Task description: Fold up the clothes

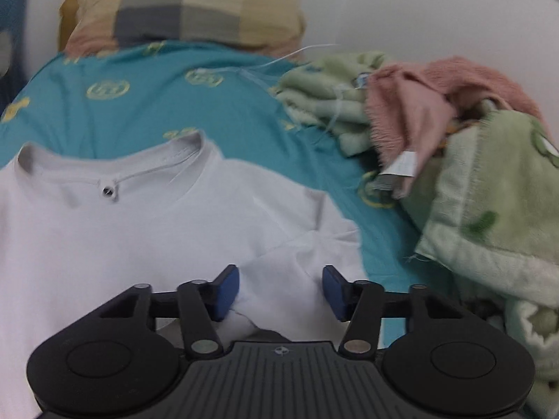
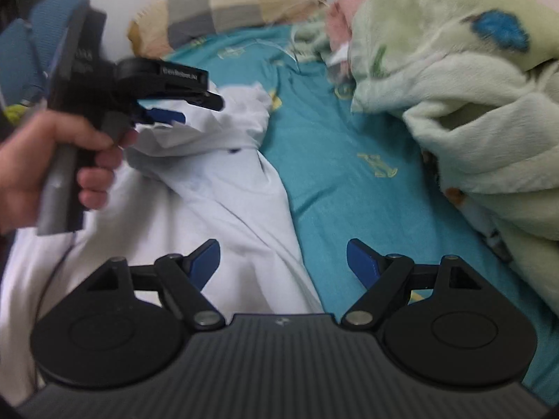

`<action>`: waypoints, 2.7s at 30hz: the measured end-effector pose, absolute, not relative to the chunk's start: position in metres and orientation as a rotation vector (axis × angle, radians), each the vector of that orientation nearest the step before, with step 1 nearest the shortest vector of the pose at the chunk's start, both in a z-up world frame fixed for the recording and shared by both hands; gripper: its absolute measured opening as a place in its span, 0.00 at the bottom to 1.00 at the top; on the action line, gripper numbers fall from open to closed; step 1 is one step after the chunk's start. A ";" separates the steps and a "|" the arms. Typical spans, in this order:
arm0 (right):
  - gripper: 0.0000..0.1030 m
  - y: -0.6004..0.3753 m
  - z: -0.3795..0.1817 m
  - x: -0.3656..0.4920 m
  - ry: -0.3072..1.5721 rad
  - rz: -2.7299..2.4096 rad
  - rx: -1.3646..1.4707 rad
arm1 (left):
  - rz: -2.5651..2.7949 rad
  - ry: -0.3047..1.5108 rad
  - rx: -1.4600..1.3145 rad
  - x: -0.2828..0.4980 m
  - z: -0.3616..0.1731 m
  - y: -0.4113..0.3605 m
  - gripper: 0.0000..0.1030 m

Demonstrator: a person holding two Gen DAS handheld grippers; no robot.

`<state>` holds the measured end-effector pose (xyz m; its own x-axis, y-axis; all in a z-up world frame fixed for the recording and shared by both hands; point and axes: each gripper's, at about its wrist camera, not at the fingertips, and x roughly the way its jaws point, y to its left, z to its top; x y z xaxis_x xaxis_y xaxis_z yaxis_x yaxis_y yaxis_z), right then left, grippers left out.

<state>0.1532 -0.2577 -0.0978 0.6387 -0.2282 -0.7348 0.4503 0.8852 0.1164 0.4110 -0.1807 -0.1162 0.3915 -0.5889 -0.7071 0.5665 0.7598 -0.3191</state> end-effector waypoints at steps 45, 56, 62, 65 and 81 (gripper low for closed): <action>0.79 -0.276 -0.114 0.105 0.675 -0.249 0.403 | -0.233 0.804 0.021 0.434 -0.107 -0.171 0.15; 0.79 -0.272 -0.092 0.085 0.604 -0.230 0.368 | -0.341 0.713 0.023 0.294 -0.020 -0.136 0.50; 0.79 -0.274 -0.063 0.043 0.566 -0.189 0.362 | -0.310 0.709 -0.021 0.187 0.004 -0.092 0.50; 0.79 -0.266 -0.047 0.024 0.543 -0.164 0.285 | -0.313 0.697 -0.015 0.136 0.010 -0.077 0.50; 0.81 -0.323 -0.011 0.000 0.535 -0.037 0.388 | -0.475 0.724 0.011 -0.005 -0.031 -0.096 0.51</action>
<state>-0.0001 -0.3226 -0.0106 0.8613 0.0662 -0.5037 0.1341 0.9267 0.3512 -0.0053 -0.0960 -0.0306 0.6478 -0.4141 -0.6395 0.4213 0.8941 -0.1522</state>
